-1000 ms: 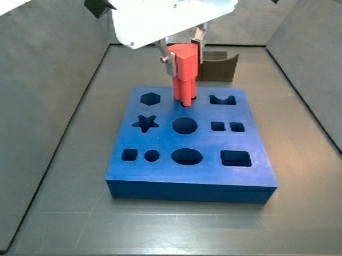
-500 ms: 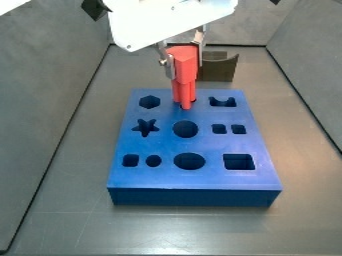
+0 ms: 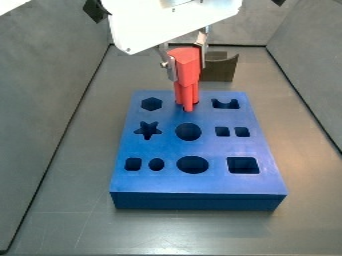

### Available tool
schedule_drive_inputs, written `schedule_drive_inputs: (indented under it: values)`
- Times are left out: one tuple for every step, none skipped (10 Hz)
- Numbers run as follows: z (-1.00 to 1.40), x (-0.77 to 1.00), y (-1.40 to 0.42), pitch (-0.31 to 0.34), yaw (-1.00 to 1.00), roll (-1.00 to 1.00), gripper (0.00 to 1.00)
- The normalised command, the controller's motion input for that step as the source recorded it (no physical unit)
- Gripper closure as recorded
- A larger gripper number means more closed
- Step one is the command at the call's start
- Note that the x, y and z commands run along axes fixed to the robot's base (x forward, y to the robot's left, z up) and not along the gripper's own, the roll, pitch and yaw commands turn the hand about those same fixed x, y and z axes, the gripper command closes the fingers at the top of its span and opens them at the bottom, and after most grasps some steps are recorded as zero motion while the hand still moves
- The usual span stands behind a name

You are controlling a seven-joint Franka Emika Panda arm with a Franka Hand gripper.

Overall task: Pick up the 3 prong object. Move to above the board. Insert the 3 prong object.
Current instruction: Insert the 3 prong object.

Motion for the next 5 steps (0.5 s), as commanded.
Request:
schedule_drive_inputs:
  values:
    - [-0.64, 0.24, -0.10, 0.277, -0.15, 0.55, 1.00]
    - [-0.67, 0.12, -0.26, 0.186, -0.15, 0.54, 1.00]
    - [-0.64, 0.17, -0.03, 0.306, 0.00, 0.15, 1.00]
    - [-0.71, 0.22, -0.03, 0.466, 0.00, 0.16, 1.00]
    - [-0.65, 0.02, -0.10, 0.131, 0.00, 0.27, 1.00]
